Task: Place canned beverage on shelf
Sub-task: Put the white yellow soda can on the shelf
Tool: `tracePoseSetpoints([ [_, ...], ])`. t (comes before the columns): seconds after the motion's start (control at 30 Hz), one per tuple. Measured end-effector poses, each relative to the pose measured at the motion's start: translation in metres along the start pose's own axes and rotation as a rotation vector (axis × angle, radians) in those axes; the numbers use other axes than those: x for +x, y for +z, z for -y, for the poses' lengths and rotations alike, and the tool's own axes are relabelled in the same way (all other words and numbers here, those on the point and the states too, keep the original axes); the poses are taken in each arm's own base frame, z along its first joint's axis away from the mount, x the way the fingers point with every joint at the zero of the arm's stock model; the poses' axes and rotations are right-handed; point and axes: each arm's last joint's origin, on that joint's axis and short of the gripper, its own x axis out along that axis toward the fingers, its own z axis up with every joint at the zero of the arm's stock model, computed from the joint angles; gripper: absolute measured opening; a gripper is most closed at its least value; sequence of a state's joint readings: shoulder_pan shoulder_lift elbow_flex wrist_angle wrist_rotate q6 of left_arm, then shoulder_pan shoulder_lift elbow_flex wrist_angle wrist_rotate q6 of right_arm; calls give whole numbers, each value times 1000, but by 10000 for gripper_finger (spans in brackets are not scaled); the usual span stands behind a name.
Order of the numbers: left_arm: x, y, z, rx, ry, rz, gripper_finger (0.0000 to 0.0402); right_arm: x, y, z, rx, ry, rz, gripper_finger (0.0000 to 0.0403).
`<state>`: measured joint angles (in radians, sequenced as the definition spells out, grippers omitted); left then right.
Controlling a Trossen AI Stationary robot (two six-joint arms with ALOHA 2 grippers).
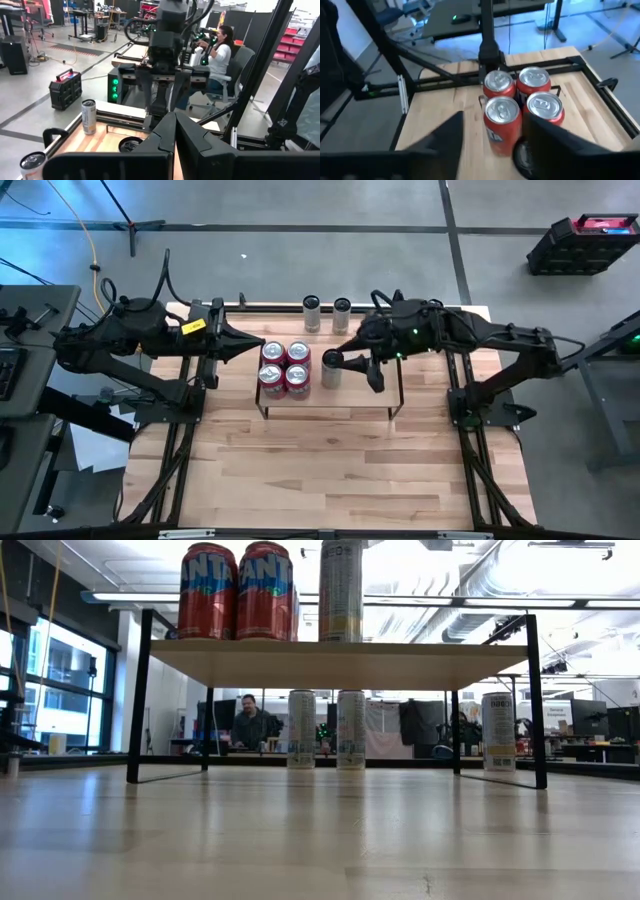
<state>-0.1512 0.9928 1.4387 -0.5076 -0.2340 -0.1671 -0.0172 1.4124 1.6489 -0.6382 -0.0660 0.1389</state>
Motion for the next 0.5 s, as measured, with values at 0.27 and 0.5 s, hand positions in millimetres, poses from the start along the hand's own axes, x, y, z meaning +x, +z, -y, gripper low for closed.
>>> tracePoseSetpoints([
  [0.27,0,0,0,-93,13,2,1,0,-2,28,-31,84,-57,347],
  [0.5,0,2,-3,-176,99,38,1,14,-10,49,-169,211,-120,395],
])
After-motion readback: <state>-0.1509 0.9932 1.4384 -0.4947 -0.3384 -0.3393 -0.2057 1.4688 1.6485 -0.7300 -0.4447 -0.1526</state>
